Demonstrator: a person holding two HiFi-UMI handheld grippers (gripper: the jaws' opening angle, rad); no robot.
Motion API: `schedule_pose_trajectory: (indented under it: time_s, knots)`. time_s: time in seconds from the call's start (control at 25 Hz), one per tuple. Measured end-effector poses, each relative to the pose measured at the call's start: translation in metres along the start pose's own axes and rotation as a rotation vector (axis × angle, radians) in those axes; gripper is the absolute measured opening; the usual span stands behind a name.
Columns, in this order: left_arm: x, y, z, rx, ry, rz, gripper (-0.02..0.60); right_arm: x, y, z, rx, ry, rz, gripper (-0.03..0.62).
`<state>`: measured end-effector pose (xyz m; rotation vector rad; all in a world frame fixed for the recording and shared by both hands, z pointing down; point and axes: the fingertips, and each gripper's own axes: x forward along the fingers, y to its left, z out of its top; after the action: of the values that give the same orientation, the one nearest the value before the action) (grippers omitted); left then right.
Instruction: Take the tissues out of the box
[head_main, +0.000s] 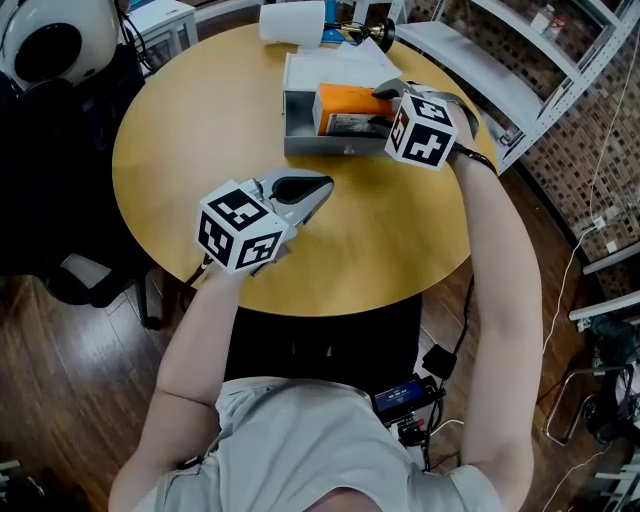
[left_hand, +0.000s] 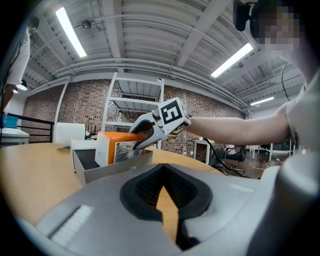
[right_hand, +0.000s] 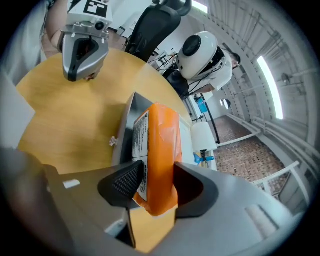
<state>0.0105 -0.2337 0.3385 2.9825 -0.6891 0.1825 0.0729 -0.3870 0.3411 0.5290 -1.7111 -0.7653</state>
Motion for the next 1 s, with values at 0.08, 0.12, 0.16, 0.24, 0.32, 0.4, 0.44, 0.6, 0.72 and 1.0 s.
schedule_pose_trajectory:
  time_s: [0.08,0.12,0.16,0.24,0.32,0.4,0.44,0.6,0.72,1.0]
  knots:
    - [-0.001,0.000,0.000,0.001,-0.001,0.001,0.000,-0.020,-0.011,0.005,-0.012,-0.023,-0.067,0.199]
    - [-0.001,0.001,0.000,0.001,0.000,0.001,0.000,-0.032,-0.015,0.008,-0.011,-0.037,-0.090,0.199]
    - [-0.001,0.001,-0.001,0.001,0.001,0.001,0.000,-0.043,-0.017,0.009,-0.006,-0.051,-0.103,0.199]
    - [-0.001,0.001,-0.001,-0.001,0.001,0.000,0.000,-0.067,-0.017,0.012,0.005,-0.077,-0.106,0.201]
    - [-0.001,0.001,-0.001,-0.002,0.000,0.000,0.000,-0.087,-0.009,0.015,0.009,-0.103,-0.090,0.201]
    - [-0.001,0.001,0.000,-0.002,0.000,-0.001,0.000,-0.102,0.008,0.017,0.013,-0.118,-0.061,0.201]
    - [-0.001,0.001,0.000,-0.003,0.000,0.000,0.000,-0.105,0.020,0.016,0.014,-0.115,-0.044,0.202]
    - [-0.001,0.003,0.001,-0.002,0.000,0.001,0.000,-0.090,0.072,0.004,-0.013,-0.047,0.022,0.204]
    - [0.000,0.003,0.001,-0.003,0.000,0.000,0.000,-0.072,0.092,-0.005,-0.034,0.000,0.027,0.207]
    - [0.000,0.001,0.000,-0.004,0.000,0.001,0.000,-0.093,0.076,0.000,-0.009,-0.078,-0.102,0.263]
